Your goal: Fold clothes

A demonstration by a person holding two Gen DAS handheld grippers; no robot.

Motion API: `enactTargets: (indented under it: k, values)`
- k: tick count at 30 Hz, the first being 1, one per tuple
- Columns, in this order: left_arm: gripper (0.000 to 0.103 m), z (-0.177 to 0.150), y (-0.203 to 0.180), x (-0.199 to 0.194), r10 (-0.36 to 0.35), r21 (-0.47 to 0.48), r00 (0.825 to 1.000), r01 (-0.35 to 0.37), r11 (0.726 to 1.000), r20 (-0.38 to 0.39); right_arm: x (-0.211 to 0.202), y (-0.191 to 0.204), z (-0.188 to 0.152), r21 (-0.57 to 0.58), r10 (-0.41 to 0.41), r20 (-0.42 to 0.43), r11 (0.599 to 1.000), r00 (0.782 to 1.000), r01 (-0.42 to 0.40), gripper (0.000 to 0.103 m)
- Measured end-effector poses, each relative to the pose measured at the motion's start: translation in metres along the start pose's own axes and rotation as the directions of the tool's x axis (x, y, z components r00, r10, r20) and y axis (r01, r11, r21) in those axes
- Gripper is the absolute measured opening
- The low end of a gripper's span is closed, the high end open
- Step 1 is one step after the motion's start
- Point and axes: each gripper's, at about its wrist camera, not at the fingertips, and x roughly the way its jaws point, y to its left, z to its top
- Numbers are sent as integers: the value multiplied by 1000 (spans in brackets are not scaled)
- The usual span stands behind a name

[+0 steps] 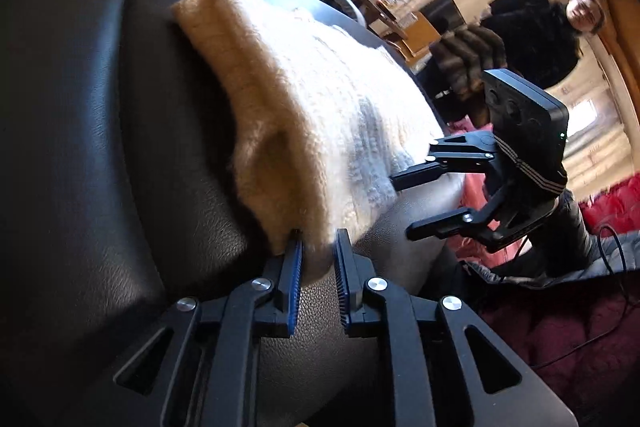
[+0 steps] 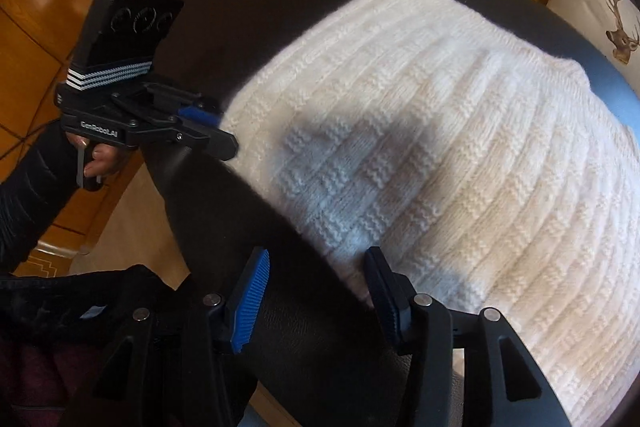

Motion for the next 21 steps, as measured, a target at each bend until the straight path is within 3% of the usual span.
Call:
enactTargets:
  k: [5, 8, 12, 16, 18, 20, 21]
  values:
    - [22, 3, 5, -4, -26, -79, 997, 31, 996, 73, -9, -1, 21, 32, 87, 109, 995, 990, -91, 51]
    - [22, 3, 9, -5, 21, -101, 995, -11, 995, 99, 10, 1, 32, 27, 84, 86, 996, 993, -87, 51]
    - [22, -1, 8, -2, 73, -122, 994, -64, 990, 75, 24, 3, 23, 2, 97, 9, 995, 995, -97, 51]
    - [22, 2, 7, -13, 45, -165, 990, -23, 986, 135, 11, -5, 25, 28, 122, 40, 992, 992, -124, 51]
    - [29, 5, 8, -23, 8, -179, 982, 27, 983, 190, 2, -12, 33, 52, 117, 105, 991, 988, -123, 51]
    - [50, 14, 7, -27, 4, -191, 974, 40, 981, 225, -5, -20, 43, 80, 83, 164, 992, 983, -97, 51]
    - [50, 18, 7, -27, 12, -193, 973, 33, 981, 230, -6, -25, 45, 101, 66, 182, 991, 981, -85, 51]
